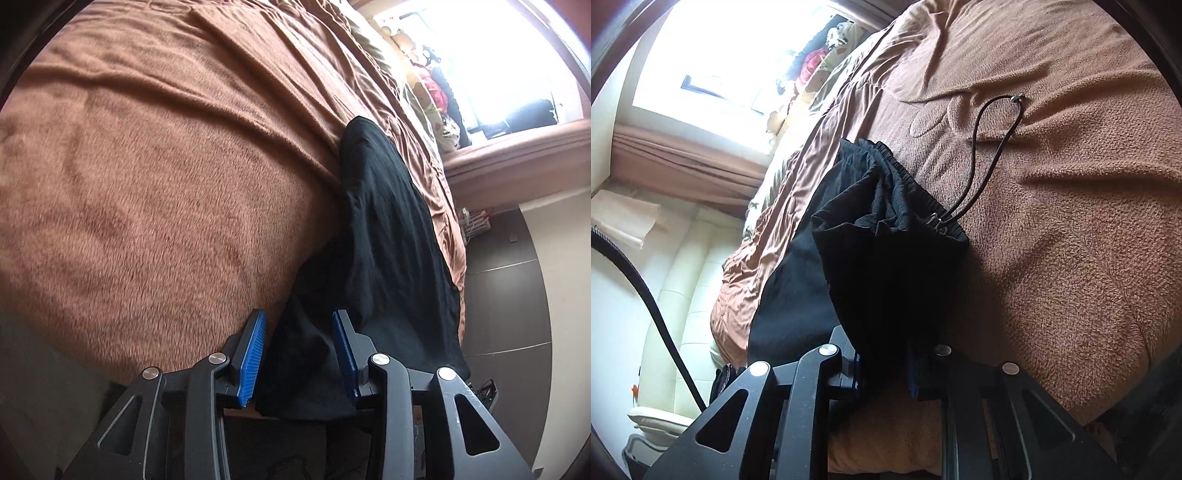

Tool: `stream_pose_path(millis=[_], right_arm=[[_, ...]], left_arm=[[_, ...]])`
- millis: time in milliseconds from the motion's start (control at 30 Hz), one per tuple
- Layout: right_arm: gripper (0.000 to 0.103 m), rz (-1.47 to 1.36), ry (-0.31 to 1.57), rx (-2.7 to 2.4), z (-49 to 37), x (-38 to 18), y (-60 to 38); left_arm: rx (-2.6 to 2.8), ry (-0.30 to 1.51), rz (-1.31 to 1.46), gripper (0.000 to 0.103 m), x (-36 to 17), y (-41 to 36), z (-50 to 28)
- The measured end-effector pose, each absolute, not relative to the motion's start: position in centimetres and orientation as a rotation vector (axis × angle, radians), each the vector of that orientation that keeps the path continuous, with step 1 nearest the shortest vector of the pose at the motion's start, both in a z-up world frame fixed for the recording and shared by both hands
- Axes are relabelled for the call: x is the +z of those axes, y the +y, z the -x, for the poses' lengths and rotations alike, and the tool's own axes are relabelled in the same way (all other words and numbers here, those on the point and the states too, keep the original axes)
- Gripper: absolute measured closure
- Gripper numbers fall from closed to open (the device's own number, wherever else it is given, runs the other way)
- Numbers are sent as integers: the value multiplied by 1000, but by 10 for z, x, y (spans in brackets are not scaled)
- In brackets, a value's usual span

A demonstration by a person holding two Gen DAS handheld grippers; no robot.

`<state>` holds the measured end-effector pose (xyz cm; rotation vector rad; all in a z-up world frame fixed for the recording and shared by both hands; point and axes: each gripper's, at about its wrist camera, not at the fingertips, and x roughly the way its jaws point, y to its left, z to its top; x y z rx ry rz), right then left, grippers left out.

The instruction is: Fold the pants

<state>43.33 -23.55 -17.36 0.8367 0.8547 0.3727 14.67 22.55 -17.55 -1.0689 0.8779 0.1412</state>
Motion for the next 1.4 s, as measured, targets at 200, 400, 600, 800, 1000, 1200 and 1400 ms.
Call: stream_pose_path(millis=[200,400,600,800,1000,1200,1400], right_arm=[[88,-850,848,387,-408,-183,-237],[87,-871,859,415,-389,-189,-242],[83,-868,864,423,-377,-187,-248],[81,-773,863,400,-358,-171,-249],[78,-681,823,388,-325,-144,-260],[70,-518,762,421,-297,-112,-244],[70,-380,751,507,-284,-95,-207]], left_arm=[[128,830,1089,63,-180,214,-127],[143,802,1085,85,-186,211,-125],[137,737,1138,97,-171,202,-104],[155,768,1146,96,-183,200,-106],[111,696,1219,68,-197,201,-102],[75,613,1258,65,-201,202,-99],[63,560,1302,65,-202,199,-100]])
